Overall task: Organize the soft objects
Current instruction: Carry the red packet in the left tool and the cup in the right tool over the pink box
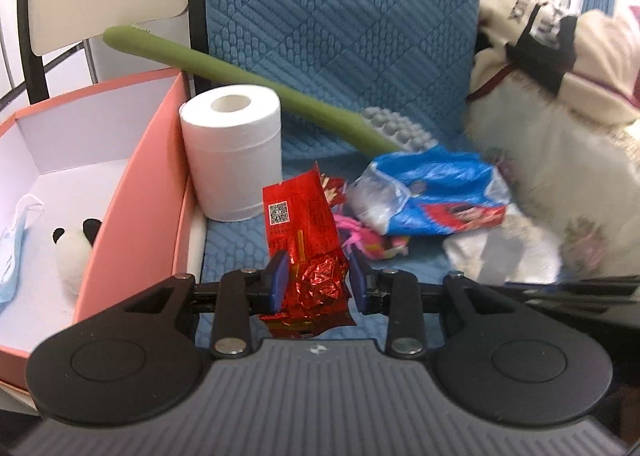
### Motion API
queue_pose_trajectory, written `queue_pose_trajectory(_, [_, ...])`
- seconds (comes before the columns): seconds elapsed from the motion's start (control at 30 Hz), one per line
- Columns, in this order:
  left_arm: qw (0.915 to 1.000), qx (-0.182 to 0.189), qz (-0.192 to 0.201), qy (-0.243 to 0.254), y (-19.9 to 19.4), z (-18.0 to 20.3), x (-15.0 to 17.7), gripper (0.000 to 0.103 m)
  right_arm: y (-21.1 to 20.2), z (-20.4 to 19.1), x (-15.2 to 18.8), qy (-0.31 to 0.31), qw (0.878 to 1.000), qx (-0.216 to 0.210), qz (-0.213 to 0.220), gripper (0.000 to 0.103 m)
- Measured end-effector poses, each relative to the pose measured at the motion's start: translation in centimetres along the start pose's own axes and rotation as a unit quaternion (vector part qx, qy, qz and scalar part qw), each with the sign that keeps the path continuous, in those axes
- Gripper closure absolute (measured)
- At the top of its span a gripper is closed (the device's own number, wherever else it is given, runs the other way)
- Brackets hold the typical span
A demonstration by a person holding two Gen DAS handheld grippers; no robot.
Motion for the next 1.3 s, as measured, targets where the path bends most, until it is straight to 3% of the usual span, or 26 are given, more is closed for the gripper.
queue_pose_trajectory(0.27, [0.9988,0.030,0.014,-0.035,-3.5,-1.1,-1.9,0.065,-2.2,-0.9,-0.9,0.007,1.000,0.008,0.005,0.091])
queue_pose_trajectory(0.6, [0.9943,0.041,0.055,-0.081,-8.8,-5.7,-6.7,0.065,-6.9,-8.2,-5.7,-0.025,0.998,-0.029,0.042,0.091])
queue_pose_trajectory(1.03, [0.9849,0.008,0.129,-0.114,-16.0,-16.7,-13.3,0.065,-11.0,-21.8,-10.9,-0.071,0.987,-0.113,0.093,0.091])
queue_pose_trajectory(1.17, [0.9831,-0.015,0.137,-0.121,-17.7,-21.0,-13.3,0.065,-10.9,-26.2,-10.7,-0.088,0.983,-0.133,0.093,0.091])
queue_pose_trajectory(1.3, [0.9831,-0.039,0.124,-0.129,-18.9,-25.3,-11.2,0.065,-9.7,-30.3,-9.3,-0.104,0.980,-0.152,0.075,0.091])
Point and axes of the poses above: each gripper's, at about its wrist camera, not at the fingertips, and y roughly the way its jaws point, z to its right, x to its underside, the point moved 9 cm from there along y, roughly the way its jaws point, and after that the axes turned 15 degrees about y, right-handed, at the moved point
